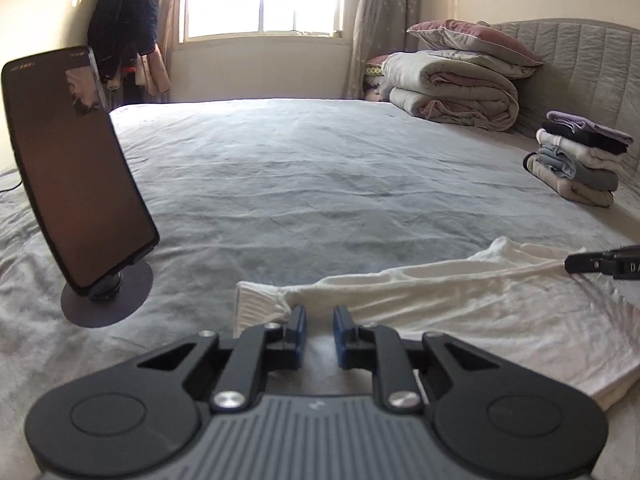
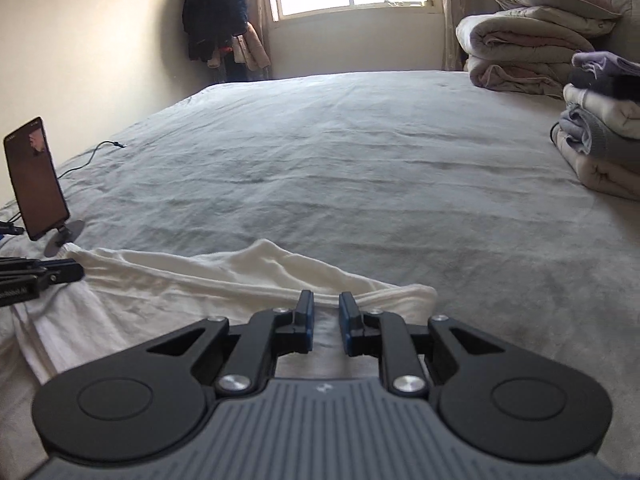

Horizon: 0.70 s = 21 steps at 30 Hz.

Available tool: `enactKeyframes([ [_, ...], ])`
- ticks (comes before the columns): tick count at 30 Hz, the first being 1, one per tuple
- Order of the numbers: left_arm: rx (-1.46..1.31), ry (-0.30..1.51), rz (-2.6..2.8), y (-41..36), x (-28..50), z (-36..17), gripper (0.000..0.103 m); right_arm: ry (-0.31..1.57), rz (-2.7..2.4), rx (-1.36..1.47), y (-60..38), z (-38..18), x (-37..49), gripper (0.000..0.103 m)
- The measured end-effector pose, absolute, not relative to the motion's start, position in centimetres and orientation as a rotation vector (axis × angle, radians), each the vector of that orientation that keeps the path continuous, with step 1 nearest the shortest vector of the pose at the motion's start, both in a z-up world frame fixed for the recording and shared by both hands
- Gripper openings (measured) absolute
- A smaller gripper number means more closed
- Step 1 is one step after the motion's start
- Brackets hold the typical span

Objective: Fold clothes

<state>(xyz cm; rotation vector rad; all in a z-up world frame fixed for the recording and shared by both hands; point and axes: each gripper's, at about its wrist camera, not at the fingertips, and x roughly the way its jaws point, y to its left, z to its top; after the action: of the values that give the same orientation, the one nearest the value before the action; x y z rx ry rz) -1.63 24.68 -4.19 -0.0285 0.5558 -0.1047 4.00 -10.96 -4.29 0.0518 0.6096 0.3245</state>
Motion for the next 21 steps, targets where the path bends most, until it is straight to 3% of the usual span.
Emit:
enactKeyframes([
  [2,-0.062,0.548,-0.066,25.5,-1.7,-4.1,0.003,0.606,0.310,0.080,-11.9,-4.7,4.1,0.015],
  [5,-0.084,0.531,-0.009,26.1,-1.8,-3.9,0.003,0.600,0.295,0.103,-12.5,-4.1,3.9,0.016],
  [14,-0.010,0.553,-0.141,24.9,-4.1,-2.2,0.012,0.628,0.424,0.038,-10.3,-3.2,0.5,0.018],
  [21,0.096,0.650,-0.182,25.1,-5.6,-3.3,0.012,0.656,0.532,-0.032,-8.9,-3.2,-2.4,0.020],
])
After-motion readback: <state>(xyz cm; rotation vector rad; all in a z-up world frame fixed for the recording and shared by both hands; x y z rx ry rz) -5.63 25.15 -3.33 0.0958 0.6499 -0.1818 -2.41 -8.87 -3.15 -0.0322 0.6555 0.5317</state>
